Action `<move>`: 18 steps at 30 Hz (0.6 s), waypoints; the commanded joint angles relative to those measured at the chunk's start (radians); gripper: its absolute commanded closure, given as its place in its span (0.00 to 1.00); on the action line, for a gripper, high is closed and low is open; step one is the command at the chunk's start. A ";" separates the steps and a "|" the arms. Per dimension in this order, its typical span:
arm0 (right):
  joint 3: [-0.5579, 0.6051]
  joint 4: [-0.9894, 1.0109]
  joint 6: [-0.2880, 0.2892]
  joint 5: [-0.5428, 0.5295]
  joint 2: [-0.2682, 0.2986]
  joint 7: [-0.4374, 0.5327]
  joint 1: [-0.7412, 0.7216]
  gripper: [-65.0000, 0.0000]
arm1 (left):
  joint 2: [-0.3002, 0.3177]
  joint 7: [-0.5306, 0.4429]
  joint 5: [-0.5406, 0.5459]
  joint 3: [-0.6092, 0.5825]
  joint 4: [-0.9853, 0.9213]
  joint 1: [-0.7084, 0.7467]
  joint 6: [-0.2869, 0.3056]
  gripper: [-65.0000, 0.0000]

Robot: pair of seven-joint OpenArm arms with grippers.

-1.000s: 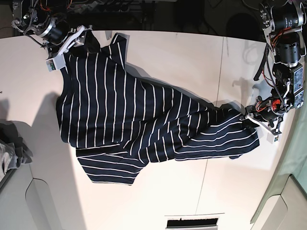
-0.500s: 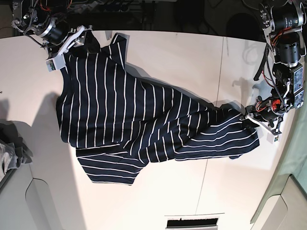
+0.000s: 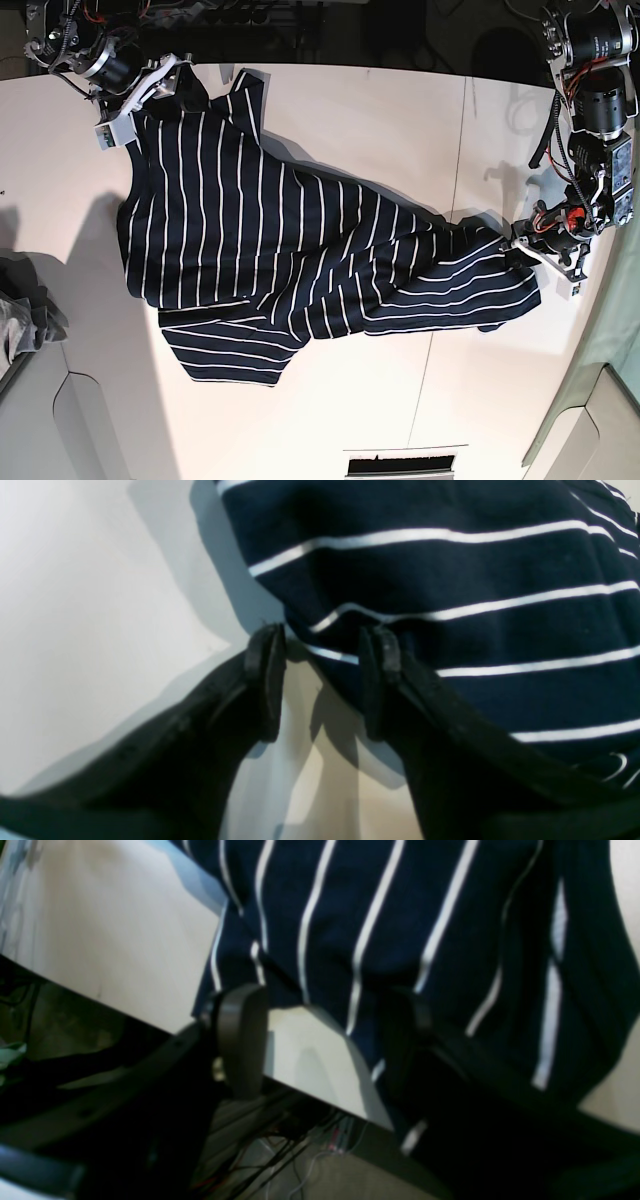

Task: Layout the t-shirt on the table in an organized manner, then fold the t-shirt properly
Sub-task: 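Hold the shirt end with the left gripper while the right gripper repositions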

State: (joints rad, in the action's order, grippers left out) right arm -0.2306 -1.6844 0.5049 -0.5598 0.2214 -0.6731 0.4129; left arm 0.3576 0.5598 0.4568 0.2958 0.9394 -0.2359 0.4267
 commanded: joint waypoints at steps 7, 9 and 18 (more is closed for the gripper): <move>-0.003 -0.013 0.003 -0.015 0.008 0.023 -0.003 0.46 | 0.016 -0.018 0.009 0.003 0.011 -0.021 0.005 0.59; -0.003 -0.013 0.003 -0.015 0.008 0.023 -0.003 0.46 | 0.016 -0.018 0.009 0.003 0.011 -0.021 0.005 0.59; -0.003 -0.013 0.003 -0.015 0.008 0.031 -0.003 0.46 | 0.016 -0.018 0.009 0.003 0.011 -0.021 0.005 0.59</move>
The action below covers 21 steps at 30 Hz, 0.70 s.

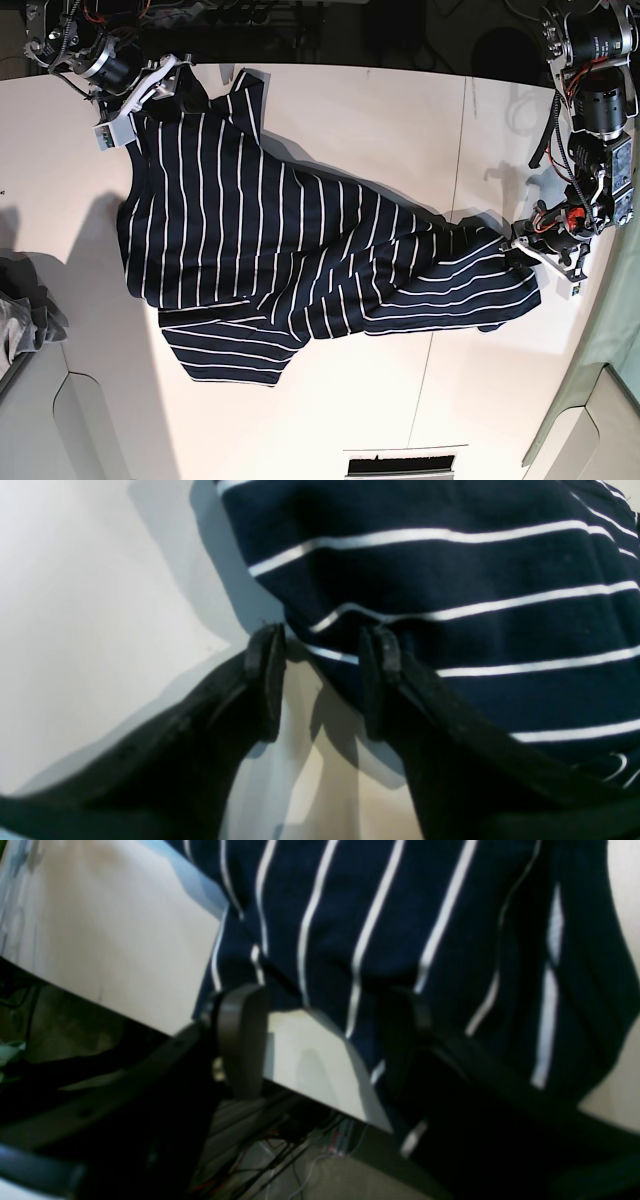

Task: Layout the t-shirt on the table in an organized manner, then fold the t-shirt properly
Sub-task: 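Hold the shirt end with the left gripper while the right gripper repositions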

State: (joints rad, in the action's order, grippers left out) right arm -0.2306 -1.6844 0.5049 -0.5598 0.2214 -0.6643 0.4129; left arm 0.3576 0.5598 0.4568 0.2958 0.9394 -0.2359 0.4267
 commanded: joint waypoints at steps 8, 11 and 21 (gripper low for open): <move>-0.031 -0.090 0.008 -0.043 0.011 0.021 -0.012 0.46 | 0.017 -0.017 -0.013 0.003 0.011 -0.016 0.005 0.59; -0.080 -0.162 0.007 -0.042 0.011 0.016 -0.041 0.46 | 0.017 -0.016 -0.013 0.003 0.011 -0.011 0.005 0.59; -0.222 -0.189 -0.012 -0.051 0.011 0.013 -0.129 0.46 | 0.016 -0.011 -0.012 0.003 0.011 -0.010 0.005 0.59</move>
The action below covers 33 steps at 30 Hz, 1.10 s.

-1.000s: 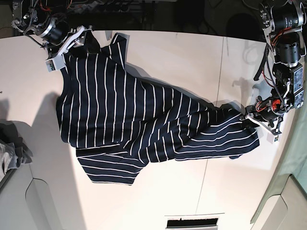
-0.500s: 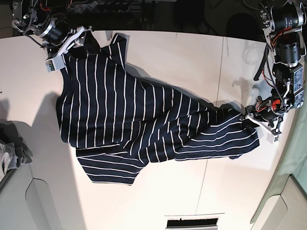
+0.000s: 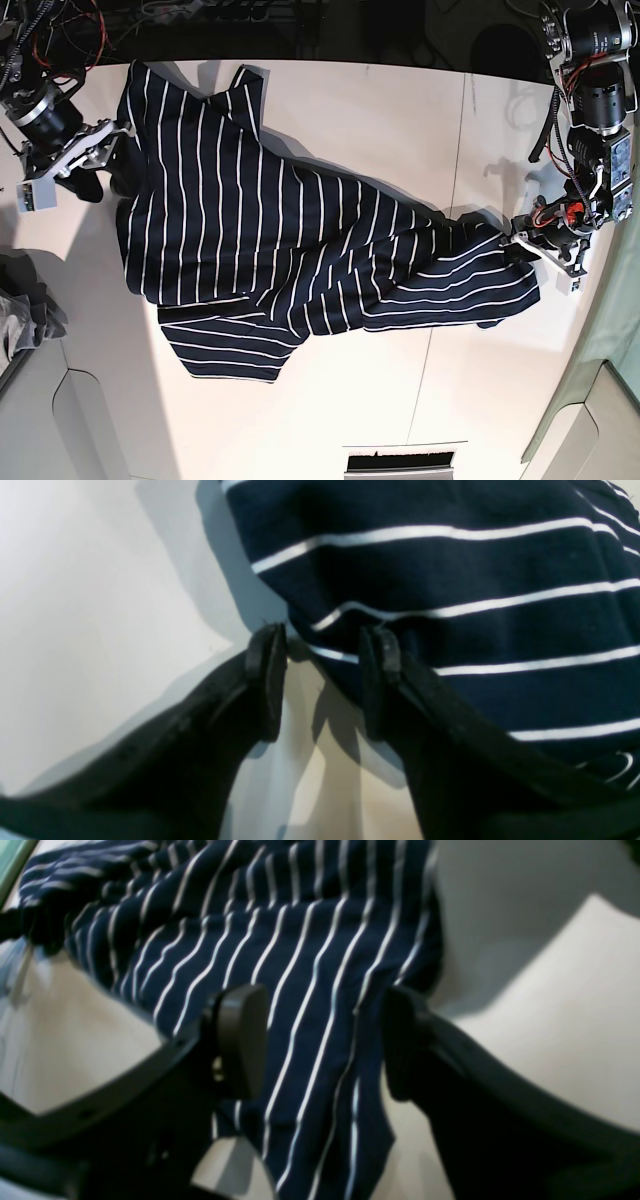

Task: Layout the t-shirt on the table in an organized manner, then fold the t-shirt properly
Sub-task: 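Hold the shirt end with the left gripper while the right gripper repositions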

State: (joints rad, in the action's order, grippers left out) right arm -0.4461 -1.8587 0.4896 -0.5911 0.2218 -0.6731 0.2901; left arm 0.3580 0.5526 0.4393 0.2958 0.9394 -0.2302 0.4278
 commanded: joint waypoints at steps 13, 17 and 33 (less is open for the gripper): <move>-0.011 -0.015 0.005 -0.023 0.011 0.018 -0.007 0.46 | 0.016 -0.003 0.005 0.003 0.011 -0.016 0.004 0.59; -0.009 -0.013 0.009 -0.023 0.011 0.018 -0.007 0.47 | 0.016 -0.003 0.005 0.003 0.011 -0.016 0.004 0.59; 0.104 0.015 0.038 -0.071 0.010 -0.023 0.126 0.50 | 0.016 0.002 0.017 0.003 0.011 -0.016 0.003 0.59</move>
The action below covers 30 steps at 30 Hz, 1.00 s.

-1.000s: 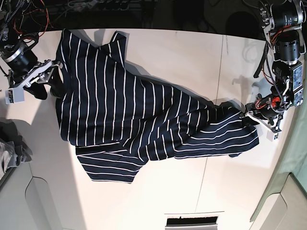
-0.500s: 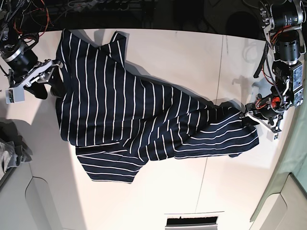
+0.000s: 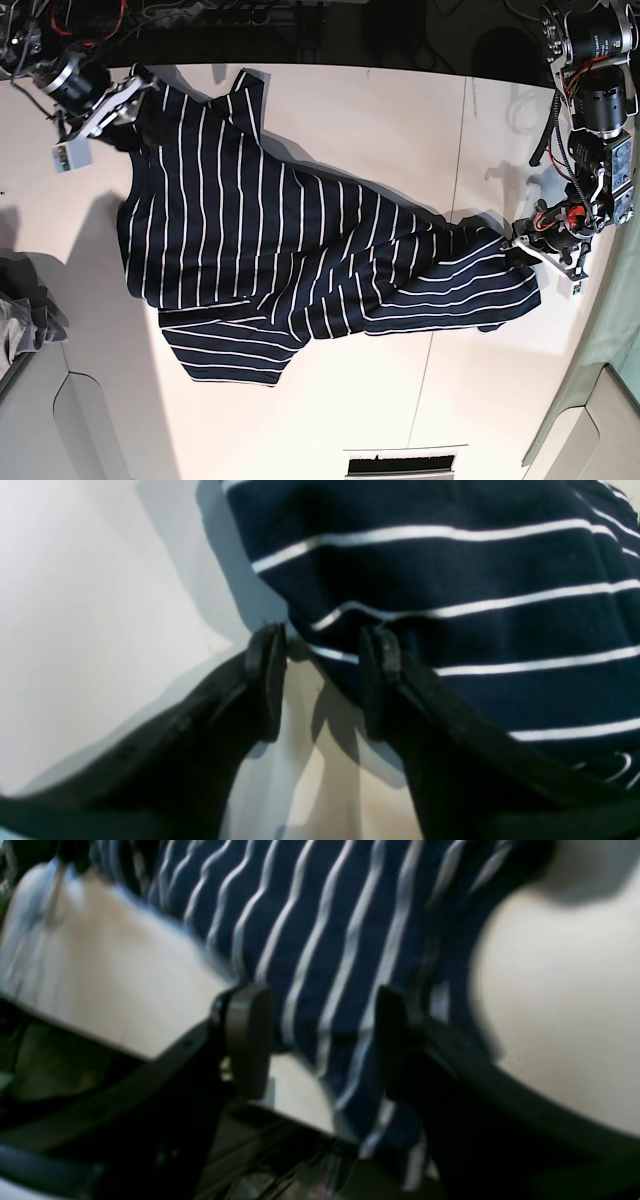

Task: Layout the t-shirt on the table in an organized manner, then fold the t-shirt properly
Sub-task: 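Hold the shirt end with the left gripper while the right gripper repositions, then regrasp the shirt collar edge with the right gripper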

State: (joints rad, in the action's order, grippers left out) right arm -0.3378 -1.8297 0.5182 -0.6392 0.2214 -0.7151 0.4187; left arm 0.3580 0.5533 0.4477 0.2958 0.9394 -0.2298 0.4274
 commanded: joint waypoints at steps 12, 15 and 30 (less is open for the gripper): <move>0.185 0.132 -0.015 0.066 0.010 0.114 -0.023 0.50 | 0.016 -0.020 0.003 0.003 0.011 -0.017 0.003 0.59; 0.185 0.115 0.008 0.036 0.011 0.113 -0.031 0.50 | 0.016 -0.019 0.002 0.003 0.011 -0.017 0.003 0.59; -0.062 0.062 -0.105 0.048 0.011 0.112 -0.184 0.54 | 0.016 -0.010 -0.011 0.003 0.011 -0.016 0.003 0.59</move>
State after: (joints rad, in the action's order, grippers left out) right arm -0.3985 -1.7527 0.4053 -0.5770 0.2222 -0.6216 0.2382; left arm 0.3599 0.5453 0.4316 0.2958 0.9394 -0.2279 0.4274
